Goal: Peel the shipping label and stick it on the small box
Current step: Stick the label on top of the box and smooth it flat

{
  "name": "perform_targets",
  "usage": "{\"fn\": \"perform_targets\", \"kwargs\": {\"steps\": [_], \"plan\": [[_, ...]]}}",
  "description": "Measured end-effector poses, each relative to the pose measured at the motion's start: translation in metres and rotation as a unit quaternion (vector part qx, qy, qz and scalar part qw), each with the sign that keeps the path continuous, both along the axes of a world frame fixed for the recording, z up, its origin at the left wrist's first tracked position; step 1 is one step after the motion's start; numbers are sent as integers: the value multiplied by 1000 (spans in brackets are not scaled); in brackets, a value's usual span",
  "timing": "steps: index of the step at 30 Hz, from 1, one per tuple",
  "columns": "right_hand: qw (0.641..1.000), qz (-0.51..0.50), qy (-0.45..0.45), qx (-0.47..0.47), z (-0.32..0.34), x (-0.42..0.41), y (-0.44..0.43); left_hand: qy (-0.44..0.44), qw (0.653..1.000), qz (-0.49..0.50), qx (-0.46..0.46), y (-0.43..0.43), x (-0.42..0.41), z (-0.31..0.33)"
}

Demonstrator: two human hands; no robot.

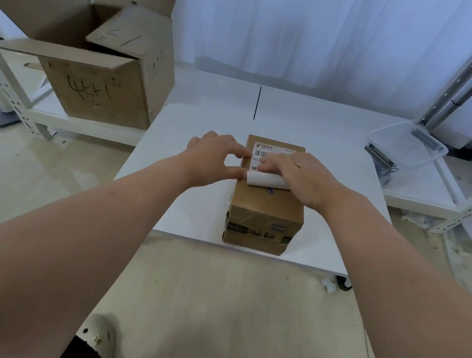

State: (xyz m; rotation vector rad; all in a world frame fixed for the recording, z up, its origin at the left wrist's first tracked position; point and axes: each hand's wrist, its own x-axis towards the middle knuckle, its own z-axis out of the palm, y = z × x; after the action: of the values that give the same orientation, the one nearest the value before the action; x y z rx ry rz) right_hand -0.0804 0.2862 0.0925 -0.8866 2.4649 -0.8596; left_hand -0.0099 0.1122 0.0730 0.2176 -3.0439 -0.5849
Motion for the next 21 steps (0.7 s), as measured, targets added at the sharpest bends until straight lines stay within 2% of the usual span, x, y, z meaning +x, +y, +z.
{"fn": "perform_targets", "kwargs": {"steps": [3, 6, 10, 16, 21], "plan": [[1000, 2, 19, -8, -1, 0, 3, -5, 1000, -1, 11, -3, -1, -2], [1000, 1, 3, 11, -3, -1, -1, 1, 999, -1, 34, -3, -2, -2], [999, 17, -26, 31, -6, -1, -5, 3, 1000, 3, 17, -2, -2, -2], [994, -59, -39, -81, -5, -14, 32, -30, 999, -7, -42, -1, -2, 2], [999, -23, -17, -27, 2, -1, 7, -10, 999, 4, -44, 0, -3, 1]]}}
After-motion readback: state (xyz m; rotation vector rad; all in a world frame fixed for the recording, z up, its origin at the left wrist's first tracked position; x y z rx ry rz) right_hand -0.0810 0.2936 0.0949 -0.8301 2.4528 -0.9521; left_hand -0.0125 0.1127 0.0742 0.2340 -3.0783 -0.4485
